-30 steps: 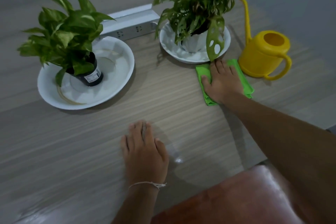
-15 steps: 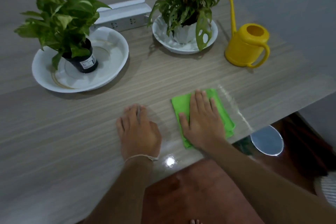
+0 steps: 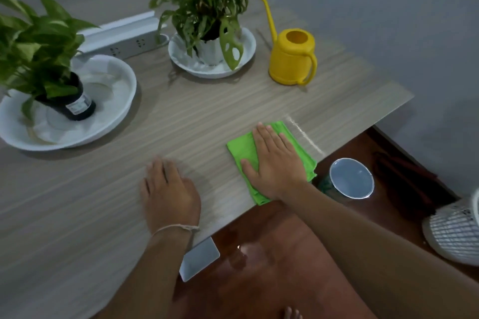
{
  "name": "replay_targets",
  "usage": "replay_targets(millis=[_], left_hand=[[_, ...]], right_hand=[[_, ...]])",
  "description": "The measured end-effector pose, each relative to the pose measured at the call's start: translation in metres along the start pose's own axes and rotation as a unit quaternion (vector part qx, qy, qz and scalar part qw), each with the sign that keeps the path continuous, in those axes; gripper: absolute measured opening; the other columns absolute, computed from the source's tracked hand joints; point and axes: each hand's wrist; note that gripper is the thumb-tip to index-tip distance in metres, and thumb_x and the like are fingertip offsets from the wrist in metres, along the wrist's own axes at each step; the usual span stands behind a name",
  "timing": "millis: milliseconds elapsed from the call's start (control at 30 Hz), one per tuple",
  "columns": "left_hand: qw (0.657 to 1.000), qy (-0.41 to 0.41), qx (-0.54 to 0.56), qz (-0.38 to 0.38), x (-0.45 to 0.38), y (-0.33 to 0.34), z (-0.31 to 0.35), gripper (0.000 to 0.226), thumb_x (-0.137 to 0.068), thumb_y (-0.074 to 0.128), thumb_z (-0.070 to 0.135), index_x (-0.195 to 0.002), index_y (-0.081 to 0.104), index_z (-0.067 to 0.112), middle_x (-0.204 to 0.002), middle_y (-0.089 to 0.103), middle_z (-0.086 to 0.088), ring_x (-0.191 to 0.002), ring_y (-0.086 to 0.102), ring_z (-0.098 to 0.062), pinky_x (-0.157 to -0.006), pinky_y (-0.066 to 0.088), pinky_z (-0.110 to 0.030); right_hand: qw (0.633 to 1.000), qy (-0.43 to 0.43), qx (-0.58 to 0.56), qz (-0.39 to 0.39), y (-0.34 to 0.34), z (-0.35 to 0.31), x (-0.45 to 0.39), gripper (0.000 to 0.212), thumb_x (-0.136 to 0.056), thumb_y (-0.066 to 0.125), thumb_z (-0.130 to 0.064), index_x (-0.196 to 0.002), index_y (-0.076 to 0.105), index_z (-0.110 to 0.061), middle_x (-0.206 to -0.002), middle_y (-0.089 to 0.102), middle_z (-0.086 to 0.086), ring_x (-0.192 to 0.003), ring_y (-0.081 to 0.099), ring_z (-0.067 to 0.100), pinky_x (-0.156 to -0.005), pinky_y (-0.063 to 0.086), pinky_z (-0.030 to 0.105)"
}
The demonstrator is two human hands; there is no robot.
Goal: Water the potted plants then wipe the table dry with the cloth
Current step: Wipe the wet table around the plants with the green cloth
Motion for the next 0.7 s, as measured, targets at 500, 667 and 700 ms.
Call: replay_targets(millis=[500, 667, 700], left_hand=[[0.988, 0.142, 0.021, -0.049, -0.038, 0.034, 0.161, 0.068, -0.098, 0.021, 0.047, -0.149, 0.034, 0.006, -0.160, 0.028, -0.019, -0.153, 0.011, -0.033, -0.123, 0.016, -0.050], [0.992, 0.113, 0.021, -0.046, -0.036, 0.045, 0.172, 0.068, -0.099, 0.022, 0.047, -0.150, 0.036, 0.005, -0.159, 0.030, -0.018, -0.152, 0.015, -0.031, -0.124, 0.017, -0.047], [0.994, 0.101, 0.025, -0.043, -0.034, 0.046, 0.172, 0.068, -0.099, 0.024, 0.048, -0.149, 0.038, 0.005, -0.159, 0.031, -0.018, -0.152, 0.016, -0.030, -0.124, 0.019, -0.047]], right_hand=[[0.997, 0.082, 0.011, 0.013, -0.036, 0.187, -0.064, 0.092, -0.091, 0.014, -0.069, -0.162, 0.016, -0.011, -0.171, 0.011, 0.004, -0.158, 0.006, 0.017, -0.128, 0.003, 0.038], [0.994, 0.106, 0.013, 0.009, -0.046, 0.243, -0.090, 0.094, -0.088, 0.013, -0.070, -0.161, 0.018, -0.011, -0.171, 0.013, 0.005, -0.158, 0.008, 0.019, -0.128, 0.006, 0.041], [0.994, 0.108, 0.013, 0.008, -0.048, 0.252, -0.096, 0.094, -0.088, 0.014, -0.070, -0.161, 0.019, -0.011, -0.171, 0.014, 0.005, -0.158, 0.008, 0.019, -0.128, 0.006, 0.041]])
Point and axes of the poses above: each hand's wrist, its own x-axis away from the middle knuckle, its own y-axis out of the palm, z = x × y
